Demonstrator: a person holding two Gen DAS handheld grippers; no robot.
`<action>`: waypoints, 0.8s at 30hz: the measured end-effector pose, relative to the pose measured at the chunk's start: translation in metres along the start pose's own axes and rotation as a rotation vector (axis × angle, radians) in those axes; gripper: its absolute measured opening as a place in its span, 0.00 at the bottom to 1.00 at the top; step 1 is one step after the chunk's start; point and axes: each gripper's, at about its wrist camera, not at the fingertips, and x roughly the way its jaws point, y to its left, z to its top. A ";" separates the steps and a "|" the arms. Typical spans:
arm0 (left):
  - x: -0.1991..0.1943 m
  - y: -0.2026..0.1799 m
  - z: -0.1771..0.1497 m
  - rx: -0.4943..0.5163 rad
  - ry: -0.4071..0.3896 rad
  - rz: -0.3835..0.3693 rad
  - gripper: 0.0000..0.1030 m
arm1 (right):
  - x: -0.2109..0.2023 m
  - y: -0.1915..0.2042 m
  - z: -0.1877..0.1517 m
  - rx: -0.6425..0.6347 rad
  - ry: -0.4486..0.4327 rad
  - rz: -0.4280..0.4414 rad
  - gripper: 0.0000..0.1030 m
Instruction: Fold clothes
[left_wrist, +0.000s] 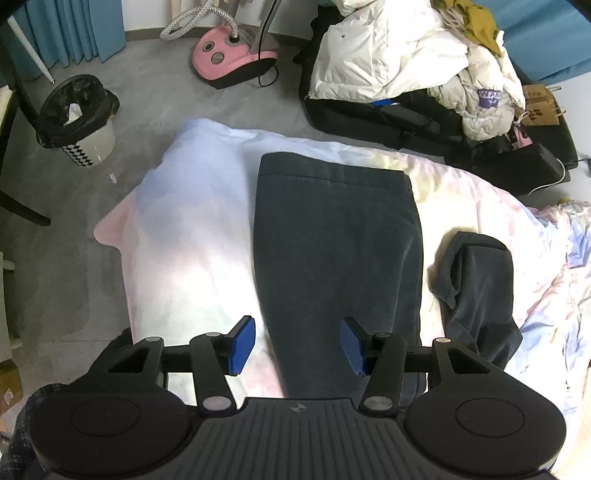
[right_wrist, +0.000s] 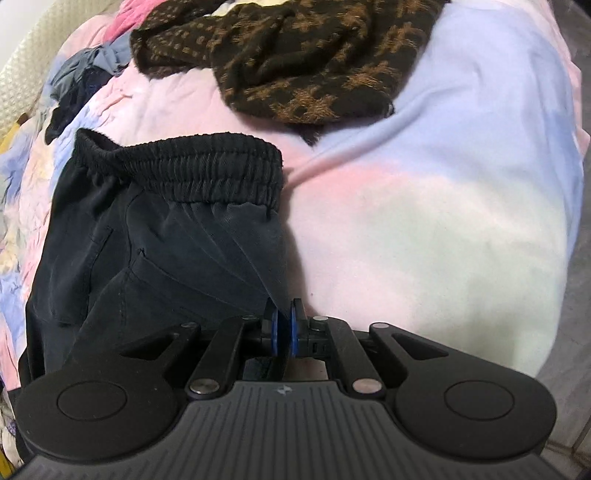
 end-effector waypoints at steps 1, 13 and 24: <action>-0.001 0.000 0.001 0.004 -0.001 0.001 0.52 | 0.000 0.003 0.001 -0.017 0.000 0.004 0.11; 0.022 -0.029 -0.002 0.102 0.061 -0.025 0.58 | -0.038 0.041 -0.008 -0.367 0.055 -0.006 0.26; 0.102 -0.093 0.028 0.123 0.206 -0.171 0.58 | -0.078 0.093 -0.063 -0.373 0.024 -0.066 0.27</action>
